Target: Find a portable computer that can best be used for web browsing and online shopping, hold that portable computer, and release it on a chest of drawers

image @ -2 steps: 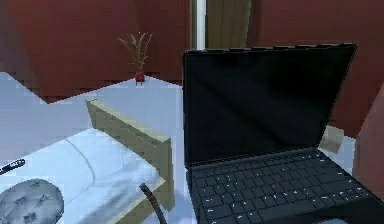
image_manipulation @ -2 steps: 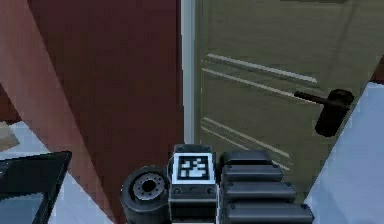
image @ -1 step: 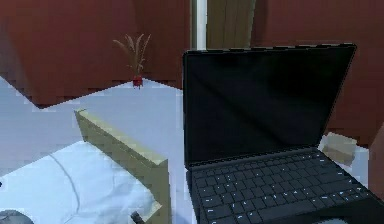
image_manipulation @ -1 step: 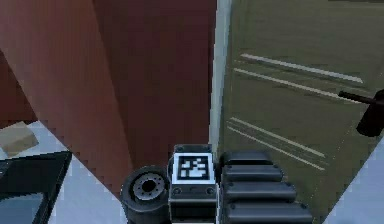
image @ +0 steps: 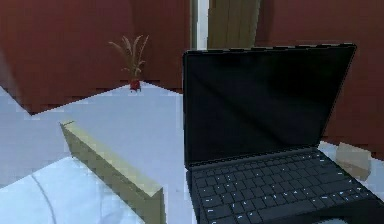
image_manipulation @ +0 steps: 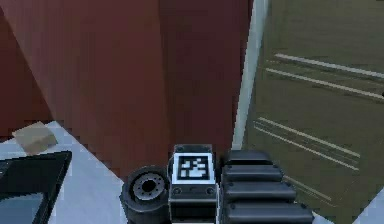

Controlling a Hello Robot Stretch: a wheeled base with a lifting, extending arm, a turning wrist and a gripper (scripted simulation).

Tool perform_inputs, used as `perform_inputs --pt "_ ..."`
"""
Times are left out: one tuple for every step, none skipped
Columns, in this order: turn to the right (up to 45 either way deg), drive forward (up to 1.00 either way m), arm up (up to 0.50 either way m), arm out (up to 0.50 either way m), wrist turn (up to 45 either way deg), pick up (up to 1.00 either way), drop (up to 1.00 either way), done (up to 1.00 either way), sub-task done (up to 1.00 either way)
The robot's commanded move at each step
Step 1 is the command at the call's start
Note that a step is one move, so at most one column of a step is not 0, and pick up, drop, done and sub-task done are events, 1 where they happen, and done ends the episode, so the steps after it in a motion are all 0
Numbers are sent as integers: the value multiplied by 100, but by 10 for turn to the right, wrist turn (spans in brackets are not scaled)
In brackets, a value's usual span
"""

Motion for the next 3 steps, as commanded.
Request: perform_inputs --pt "390 0 0 0 0 0 0 0 0" --pt "0 75 0 0 0 0 0 0 0" --pt "-330 0 0 0 0 0 0 0 0"
